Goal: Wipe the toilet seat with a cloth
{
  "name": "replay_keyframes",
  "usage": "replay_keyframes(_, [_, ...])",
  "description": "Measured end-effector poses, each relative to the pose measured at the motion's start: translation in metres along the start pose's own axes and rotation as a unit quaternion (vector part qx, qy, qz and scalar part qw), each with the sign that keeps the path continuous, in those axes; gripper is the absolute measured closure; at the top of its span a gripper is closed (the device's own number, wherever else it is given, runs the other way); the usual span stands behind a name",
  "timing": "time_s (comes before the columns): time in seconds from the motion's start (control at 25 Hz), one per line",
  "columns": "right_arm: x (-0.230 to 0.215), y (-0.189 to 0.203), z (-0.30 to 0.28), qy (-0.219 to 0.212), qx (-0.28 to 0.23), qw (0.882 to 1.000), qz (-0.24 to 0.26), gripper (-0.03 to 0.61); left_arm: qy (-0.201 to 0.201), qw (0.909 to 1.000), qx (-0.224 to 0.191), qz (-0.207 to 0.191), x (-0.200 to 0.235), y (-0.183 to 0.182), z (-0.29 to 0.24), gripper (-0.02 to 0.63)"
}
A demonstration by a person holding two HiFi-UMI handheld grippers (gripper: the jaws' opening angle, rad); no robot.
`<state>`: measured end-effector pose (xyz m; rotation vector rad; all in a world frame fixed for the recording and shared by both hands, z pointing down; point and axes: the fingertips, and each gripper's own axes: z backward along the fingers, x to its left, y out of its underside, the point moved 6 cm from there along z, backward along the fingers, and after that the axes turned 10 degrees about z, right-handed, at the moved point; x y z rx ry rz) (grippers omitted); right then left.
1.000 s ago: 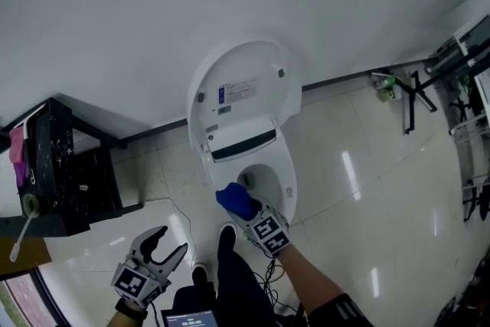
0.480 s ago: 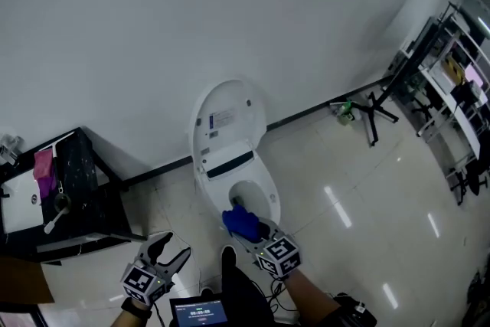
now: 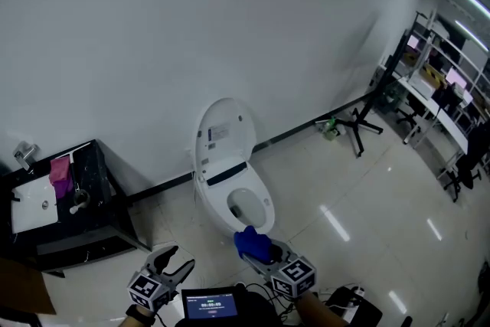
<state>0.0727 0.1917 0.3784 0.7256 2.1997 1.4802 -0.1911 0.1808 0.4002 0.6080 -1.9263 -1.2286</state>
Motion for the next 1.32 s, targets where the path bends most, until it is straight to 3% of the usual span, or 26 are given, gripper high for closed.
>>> replay_keyframes(0.2, [0.018, -0.001, 0.034, 0.011, -0.016, 1.000, 0.000, 0.337, 0.002, 1.0000, -0.004, 0.001, -0.016, 0.013, 0.008, 0.360])
replay_keyframes(0.36, [0.026, 0.004, 0.043, -0.002, -0.018, 1.000, 0.013, 0.339, -0.003, 0.9998, -0.019, 0.011, -0.033, 0.001, 0.007, 0.360])
replay_keyframes(0.56, [0.029, 0.010, 0.063, -0.005, -0.026, 1.000, 0.006, 0.339, 0.008, 0.9996, -0.024, -0.015, -0.051, 0.001, -0.001, 0.360])
replay_keyframes(1.32, [0.021, 0.002, 0.067, -0.028, -0.027, 0.999, 0.023, 0.339, -0.013, 0.9992, -0.032, -0.021, -0.067, 0.000, 0.001, 0.360])
